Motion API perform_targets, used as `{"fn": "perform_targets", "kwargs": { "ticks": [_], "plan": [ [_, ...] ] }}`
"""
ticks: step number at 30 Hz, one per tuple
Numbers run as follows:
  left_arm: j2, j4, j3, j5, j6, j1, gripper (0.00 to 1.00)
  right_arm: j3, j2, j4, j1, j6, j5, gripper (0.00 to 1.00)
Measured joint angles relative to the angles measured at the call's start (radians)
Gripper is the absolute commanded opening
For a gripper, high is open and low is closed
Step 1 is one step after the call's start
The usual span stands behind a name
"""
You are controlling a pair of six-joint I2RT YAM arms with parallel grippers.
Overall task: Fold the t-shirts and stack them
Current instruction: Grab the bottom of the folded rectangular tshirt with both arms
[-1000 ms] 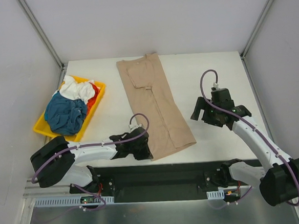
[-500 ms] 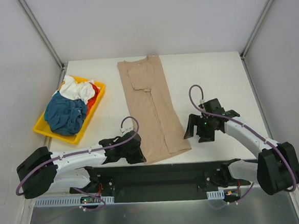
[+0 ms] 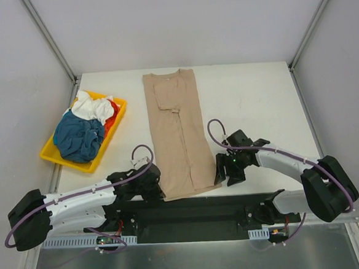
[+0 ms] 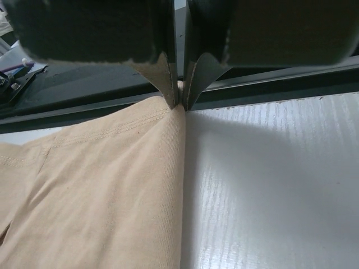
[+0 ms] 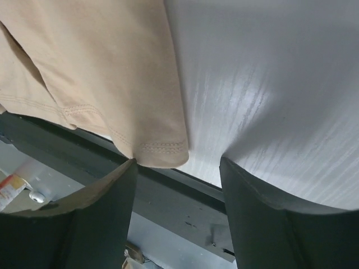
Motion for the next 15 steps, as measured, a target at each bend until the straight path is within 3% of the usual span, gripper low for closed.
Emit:
{"fn": "perform_targets", "kwargs": {
  "ticks": [2, 7, 11, 15],
  "plan": [
    [-0.020, -0.019, -0.001, -0.010, -0.006, 0.000, 0.00, -0.008, 0.001, 0.013, 0.008, 0.004, -0.010, 0.55],
    [-0.032, -0.047, -0.001, -0.038, -0.016, -0.006, 0.00, -0.032, 0.023, 0.068, 0.030, 0.031, -0.047, 0.32],
    [-0.032, -0.069, -0.001, -0.051, -0.032, -0.006, 0.00, -0.041, 0.055, 0.111, 0.051, 0.054, -0.068, 0.04],
    [-0.034, -0.081, -0.002, -0.049, -0.035, -0.006, 0.00, -0.047, 0.069, 0.138, 0.079, 0.065, -0.075, 0.01]
  ]
}}
